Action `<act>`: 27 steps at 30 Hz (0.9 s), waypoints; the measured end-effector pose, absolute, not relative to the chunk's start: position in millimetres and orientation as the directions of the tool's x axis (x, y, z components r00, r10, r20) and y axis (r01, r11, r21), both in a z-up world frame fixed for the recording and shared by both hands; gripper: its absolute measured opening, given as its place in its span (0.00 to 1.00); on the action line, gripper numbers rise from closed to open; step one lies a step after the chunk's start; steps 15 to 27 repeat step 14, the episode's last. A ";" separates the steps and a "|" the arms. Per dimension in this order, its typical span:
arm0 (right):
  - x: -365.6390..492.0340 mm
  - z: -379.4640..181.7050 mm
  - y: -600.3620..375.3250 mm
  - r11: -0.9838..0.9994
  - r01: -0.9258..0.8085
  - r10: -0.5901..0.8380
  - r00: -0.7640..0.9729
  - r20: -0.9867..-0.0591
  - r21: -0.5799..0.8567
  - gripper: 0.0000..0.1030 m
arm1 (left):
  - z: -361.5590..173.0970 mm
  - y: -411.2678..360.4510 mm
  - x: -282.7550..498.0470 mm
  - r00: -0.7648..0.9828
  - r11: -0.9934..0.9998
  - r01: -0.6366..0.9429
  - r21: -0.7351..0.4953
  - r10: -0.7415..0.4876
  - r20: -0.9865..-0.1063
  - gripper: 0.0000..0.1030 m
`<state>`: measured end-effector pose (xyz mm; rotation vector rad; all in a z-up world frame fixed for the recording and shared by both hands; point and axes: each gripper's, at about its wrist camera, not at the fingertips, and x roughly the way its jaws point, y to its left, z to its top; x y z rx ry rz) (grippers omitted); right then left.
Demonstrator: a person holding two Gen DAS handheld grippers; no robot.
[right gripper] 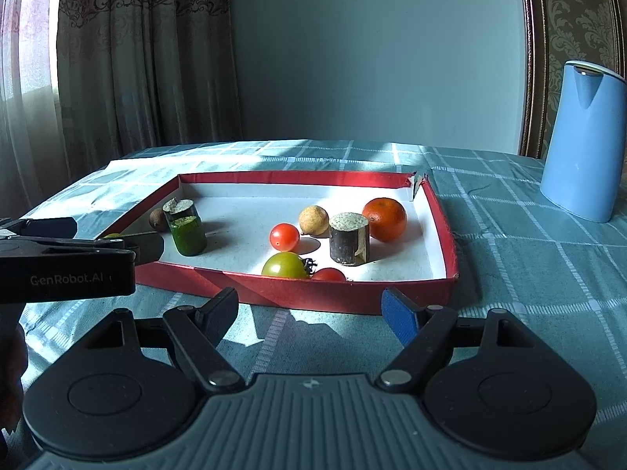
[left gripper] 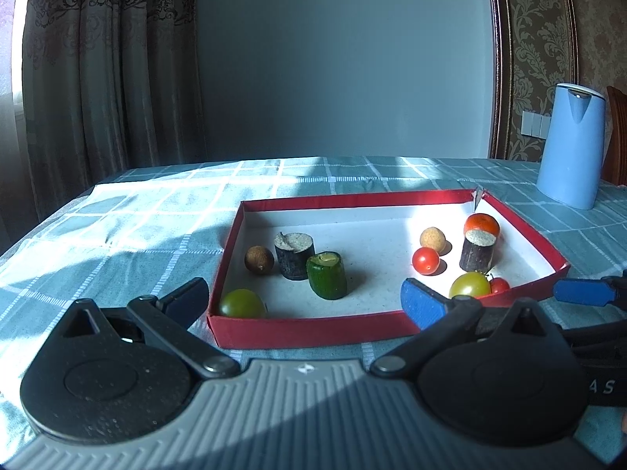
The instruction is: Organize fruits
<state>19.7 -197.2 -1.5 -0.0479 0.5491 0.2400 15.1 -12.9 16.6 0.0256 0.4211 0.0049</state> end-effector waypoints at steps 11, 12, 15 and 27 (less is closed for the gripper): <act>21.0 -5.8 -192.9 0.971 -0.238 0.198 0.816 -0.543 -0.004 0.78 | 13.1 -17.0 2.6 0.923 0.997 -0.025 0.068 0.049 -0.382 1.00; 21.9 -6.9 -193.0 0.972 -0.234 0.193 0.813 -0.550 -0.005 0.78 | 11.8 -17.4 2.0 0.920 0.997 -0.024 0.073 0.050 -0.389 1.00; 25.1 -9.5 -191.6 0.973 -0.230 0.180 0.800 -0.573 -0.015 0.78 | 6.7 -16.3 1.4 0.905 0.998 -0.020 0.065 0.046 -0.423 1.00; 25.1 -9.5 -191.6 0.973 -0.230 0.180 0.800 -0.573 -0.015 0.78 | 6.7 -16.3 1.4 0.905 0.998 -0.020 0.065 0.046 -0.423 1.00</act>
